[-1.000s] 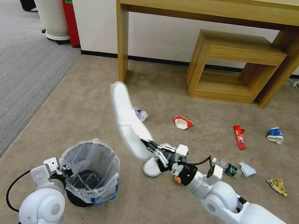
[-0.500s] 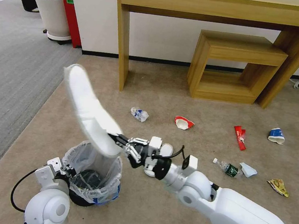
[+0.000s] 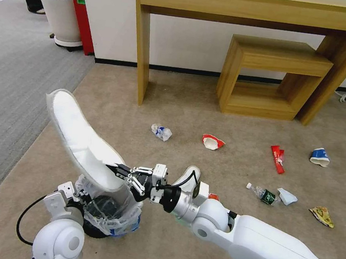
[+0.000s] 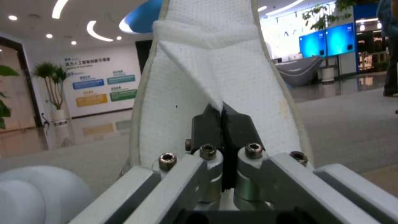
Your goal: Pick up the trash bin and place the garbage on the floor into it.
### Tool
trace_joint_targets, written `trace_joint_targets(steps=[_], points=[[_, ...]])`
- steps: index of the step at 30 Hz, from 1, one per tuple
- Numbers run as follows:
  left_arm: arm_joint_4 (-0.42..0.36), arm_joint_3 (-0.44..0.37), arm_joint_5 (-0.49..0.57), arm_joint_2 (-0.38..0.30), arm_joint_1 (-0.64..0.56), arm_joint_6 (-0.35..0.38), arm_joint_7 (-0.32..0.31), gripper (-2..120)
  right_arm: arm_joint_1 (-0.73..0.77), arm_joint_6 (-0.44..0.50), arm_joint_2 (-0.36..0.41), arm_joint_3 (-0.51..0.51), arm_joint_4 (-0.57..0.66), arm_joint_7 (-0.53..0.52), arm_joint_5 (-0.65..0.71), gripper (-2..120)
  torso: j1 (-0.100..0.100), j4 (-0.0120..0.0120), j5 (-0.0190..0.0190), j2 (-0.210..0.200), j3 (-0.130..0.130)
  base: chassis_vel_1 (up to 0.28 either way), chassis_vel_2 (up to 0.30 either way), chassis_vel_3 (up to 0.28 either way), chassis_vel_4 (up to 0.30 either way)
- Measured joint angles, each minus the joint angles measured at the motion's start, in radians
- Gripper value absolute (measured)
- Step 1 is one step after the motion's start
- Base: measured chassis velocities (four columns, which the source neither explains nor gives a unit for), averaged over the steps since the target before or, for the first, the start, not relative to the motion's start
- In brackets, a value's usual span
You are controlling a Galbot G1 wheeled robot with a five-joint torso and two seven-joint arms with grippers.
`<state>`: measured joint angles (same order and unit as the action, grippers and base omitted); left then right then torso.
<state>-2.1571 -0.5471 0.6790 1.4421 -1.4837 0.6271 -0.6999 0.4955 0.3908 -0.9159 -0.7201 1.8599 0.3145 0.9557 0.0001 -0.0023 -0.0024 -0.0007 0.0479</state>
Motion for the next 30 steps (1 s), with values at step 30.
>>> trace_joint_targets(steps=[30], points=[[-0.102, -0.058, 0.103, -0.039, -0.021, 0.023, -0.027, 1, 0.002, 0.031, -0.023, -0.041, -0.059, -0.005, -0.023, 0, 0.000, 0.0001, 0.0003, 0.000, 0.000, 0.000, 0.000, 0.000, 0.000]])
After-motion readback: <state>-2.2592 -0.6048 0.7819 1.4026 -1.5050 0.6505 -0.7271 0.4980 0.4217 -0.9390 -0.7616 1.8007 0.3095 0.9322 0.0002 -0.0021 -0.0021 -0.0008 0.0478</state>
